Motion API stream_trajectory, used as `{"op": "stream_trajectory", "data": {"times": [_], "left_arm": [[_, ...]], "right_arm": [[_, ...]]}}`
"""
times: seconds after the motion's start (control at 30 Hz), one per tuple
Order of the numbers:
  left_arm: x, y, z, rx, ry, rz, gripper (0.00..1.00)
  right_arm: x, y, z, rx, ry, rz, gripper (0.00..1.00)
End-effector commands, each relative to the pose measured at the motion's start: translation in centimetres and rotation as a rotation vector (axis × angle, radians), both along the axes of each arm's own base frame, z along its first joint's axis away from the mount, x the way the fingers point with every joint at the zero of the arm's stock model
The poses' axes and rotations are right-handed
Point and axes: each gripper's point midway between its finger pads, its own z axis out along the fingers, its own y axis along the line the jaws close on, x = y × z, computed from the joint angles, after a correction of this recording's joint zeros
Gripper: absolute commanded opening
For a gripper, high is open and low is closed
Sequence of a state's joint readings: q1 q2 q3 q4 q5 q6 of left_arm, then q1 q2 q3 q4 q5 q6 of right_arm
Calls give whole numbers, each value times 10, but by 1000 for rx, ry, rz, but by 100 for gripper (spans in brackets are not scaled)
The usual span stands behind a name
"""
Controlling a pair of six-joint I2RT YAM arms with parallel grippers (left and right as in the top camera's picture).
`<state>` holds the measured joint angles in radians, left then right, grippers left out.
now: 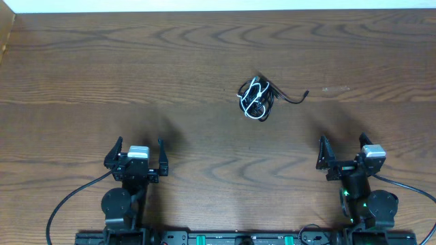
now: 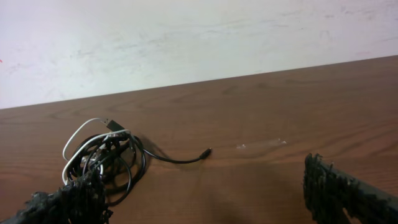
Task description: Untangle cables
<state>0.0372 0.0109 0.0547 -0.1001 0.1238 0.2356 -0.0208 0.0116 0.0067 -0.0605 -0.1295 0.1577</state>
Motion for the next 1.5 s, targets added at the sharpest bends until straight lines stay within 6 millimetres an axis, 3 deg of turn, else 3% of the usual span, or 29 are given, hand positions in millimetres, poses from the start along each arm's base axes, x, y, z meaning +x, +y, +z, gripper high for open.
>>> {"op": "stream_trajectory", "data": {"times": [0.0,0.37,0.83,1.03,1.23,1.47], "left_arm": [[0,1,-14,-7,32,11,100],[0,1,-14,-7,32,11,100],[1,-5,-8,-35,10,-25,100],[-2,-24,6,-50,-4,-133,99],[0,-29,17,-93,34,-159,99],[2,-57,41,-185,110,-314,99]], "right_arm": [[0,0,-1,12,3,-6,99],[0,-2,1,12,-4,-18,99],[-5,26,10,-22,-42,151,99],[-11,38,33,-40,-96,224,99],[-20,45,56,-64,-122,270,99],[-29,54,79,-68,-83,325,99]]}}
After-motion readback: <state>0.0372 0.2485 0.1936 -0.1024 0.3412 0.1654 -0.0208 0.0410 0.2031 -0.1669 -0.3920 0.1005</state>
